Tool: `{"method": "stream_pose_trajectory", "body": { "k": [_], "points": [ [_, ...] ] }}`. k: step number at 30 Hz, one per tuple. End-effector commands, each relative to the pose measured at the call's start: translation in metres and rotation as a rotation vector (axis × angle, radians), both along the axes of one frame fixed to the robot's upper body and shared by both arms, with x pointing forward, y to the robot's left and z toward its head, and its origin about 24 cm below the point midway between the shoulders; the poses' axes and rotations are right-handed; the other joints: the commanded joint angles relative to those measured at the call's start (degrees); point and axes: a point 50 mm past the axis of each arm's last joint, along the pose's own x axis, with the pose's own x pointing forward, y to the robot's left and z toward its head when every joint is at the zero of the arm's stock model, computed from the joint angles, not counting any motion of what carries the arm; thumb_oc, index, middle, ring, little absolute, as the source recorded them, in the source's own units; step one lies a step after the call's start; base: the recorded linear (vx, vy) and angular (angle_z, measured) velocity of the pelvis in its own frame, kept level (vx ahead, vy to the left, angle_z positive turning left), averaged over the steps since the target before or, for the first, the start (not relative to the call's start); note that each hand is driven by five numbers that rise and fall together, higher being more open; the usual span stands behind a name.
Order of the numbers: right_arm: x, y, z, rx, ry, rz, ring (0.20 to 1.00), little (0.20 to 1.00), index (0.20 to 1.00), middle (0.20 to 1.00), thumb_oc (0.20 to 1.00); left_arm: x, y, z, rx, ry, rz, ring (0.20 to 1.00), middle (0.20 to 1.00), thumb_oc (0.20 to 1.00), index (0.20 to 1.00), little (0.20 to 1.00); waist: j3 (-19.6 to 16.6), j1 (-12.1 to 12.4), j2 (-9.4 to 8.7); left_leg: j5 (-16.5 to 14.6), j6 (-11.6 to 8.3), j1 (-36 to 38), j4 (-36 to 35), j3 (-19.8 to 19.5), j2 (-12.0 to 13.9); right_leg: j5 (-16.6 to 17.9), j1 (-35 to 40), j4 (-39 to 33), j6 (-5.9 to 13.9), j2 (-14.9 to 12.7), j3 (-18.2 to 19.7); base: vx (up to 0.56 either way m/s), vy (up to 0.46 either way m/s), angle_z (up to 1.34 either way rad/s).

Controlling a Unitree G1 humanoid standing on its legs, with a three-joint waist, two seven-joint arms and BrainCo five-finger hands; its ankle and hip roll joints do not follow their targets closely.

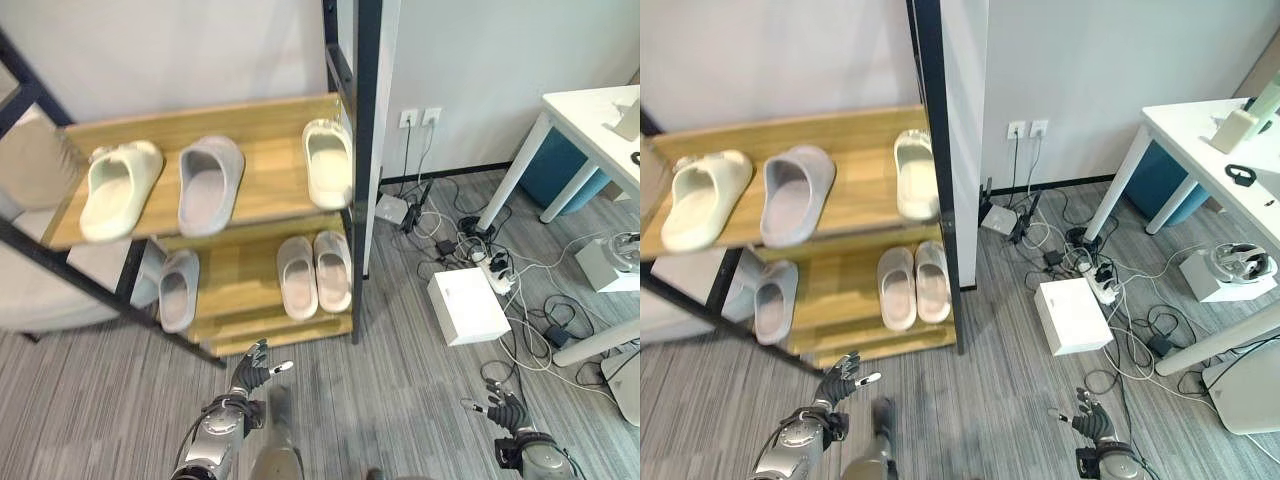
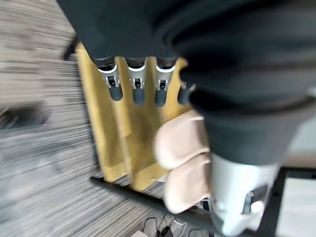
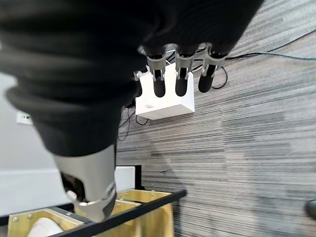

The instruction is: Arrange the slippers neatly on the shoe rack.

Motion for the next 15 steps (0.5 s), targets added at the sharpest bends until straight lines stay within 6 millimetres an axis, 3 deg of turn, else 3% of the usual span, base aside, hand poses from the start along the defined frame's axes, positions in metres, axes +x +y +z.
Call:
{"method": "stream_pose_trajectory", "body": {
  "k": [1, 4, 6, 8, 15],
  "points": [
    [0.028, 0.026, 0.01, 0.069, -0.109, 0.061, 1.0, 1.0, 1.0, 1.0, 1.0, 0.027, 0.016, 0.029, 0.046, -0.148, -0.006, 1.0, 1.0, 1.0, 1.0, 1.0, 0.5, 2.0, -3.88, -8.9, -4.94, 6.1, 2.5, 0.6, 2.0, 2.9, -10.0, 4.8, 7.54, -11.5, 2.2, 0.05, 0.255, -0.22],
    [0.027, 0.033, 0.008, 0.088, -0.101, 0.071, 1.0, 1.0, 1.0, 1.0, 1.0, 0.028, 0.019, 0.031, 0.065, -0.152, -0.009, 1.0, 1.0, 1.0, 1.0, 1.0, -0.1, 2.1, -4.3, -10.4, -3.67, 6.9, 2.2, 1.3, 0.4, 3.6, -11.2, 7.0, 8.4, -12.5, 2.9, 0.05, 0.2, 0.34],
    [0.023, 0.041, 0.003, 0.114, -0.09, 0.07, 1.0, 1.0, 1.0, 1.0, 1.0, 0.032, 0.021, 0.035, 0.074, -0.168, -0.009, 1.0, 1.0, 1.0, 1.0, 1.0, 0.6, 1.8, -3.97, -11.1, -2.73, 8.7, 1.2, 1.9, -0.6, 6.5, -14.6, 11.2, 9.01, -12.1, 3.1, -0.01, 0.143, 0.39],
    [0.025, 0.04, 0.004, 0.111, -0.096, 0.065, 1.0, 1.0, 1.0, 1.0, 1.0, 0.034, 0.023, 0.037, 0.077, -0.174, -0.005, 1.0, 1.0, 1.0, 1.0, 1.0, 0.8, 1.7, -3.62, -11.0, -2.87, 9.5, 0.6, 2.1, -0.6, 6.1, -15.9, 8.3, 7.99, -11.0, 1.2, 0.01, -0.001, 0.0],
    [0.022, 0.035, 0.006, 0.093, -0.1, 0.071, 1.0, 1.0, 1.0, 1.0, 1.0, 0.027, 0.025, 0.03, 0.048, -0.148, 0.03, 1.0, 1.0, 1.0, 1.0, 1.0, -0.1, 1.9, -3.94, -9.9, -4.31, 11.1, -0.6, 0.6, 0.6, 4.6, -11.1, 2.2, 6.68, -8.8, 1.3, 0.03, -0.099, 0.12]
  ]
}}
